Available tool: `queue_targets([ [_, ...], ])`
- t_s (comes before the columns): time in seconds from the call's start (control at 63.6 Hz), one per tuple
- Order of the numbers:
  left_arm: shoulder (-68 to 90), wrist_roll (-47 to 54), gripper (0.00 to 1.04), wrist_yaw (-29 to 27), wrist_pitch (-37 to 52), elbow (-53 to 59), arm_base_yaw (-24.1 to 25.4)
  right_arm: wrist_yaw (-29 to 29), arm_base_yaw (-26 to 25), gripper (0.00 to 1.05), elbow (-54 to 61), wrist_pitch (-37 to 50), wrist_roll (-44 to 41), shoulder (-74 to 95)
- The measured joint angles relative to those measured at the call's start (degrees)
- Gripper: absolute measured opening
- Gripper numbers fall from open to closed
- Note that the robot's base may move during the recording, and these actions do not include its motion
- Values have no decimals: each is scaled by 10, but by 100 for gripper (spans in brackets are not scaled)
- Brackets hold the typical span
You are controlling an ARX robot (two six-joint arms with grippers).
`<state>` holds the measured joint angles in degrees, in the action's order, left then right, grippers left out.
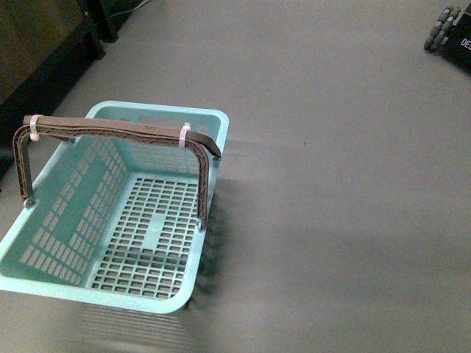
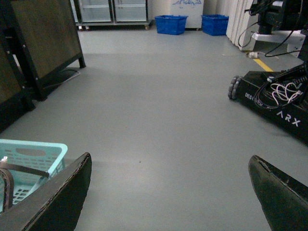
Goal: Pick mango and avocado into basket
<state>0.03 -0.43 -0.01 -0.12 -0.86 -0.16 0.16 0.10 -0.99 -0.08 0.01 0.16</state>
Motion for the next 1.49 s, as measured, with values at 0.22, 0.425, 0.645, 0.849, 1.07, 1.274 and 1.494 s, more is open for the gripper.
queue_targets([
  [0.22, 0, 0, 96, 0, 0, 0, 0, 0, 0, 96, 0, 0, 0, 0],
  [0.425, 0, 0, 96, 0, 0, 0, 0, 0, 0, 96, 0, 0, 0, 0],
  [0.645, 184, -332, 96, 151, -177, -94, 73, -1, 0, 96, 0, 0, 0, 0],
  [0.849, 389, -565, 96, 164, -11, -150, 137, -2, 0, 96, 0, 0, 0, 0],
  [1.07, 699, -629, 96, 98, 194, -203, 118, -2, 0, 96, 0, 0, 0, 0],
  [1.274, 971, -683, 96, 47, 284, -309, 44, -2, 0, 96, 0, 0, 0, 0],
  [1.494, 1128, -718, 96, 22, 288, -433, -28, -2, 0, 96, 0, 0, 0, 0],
])
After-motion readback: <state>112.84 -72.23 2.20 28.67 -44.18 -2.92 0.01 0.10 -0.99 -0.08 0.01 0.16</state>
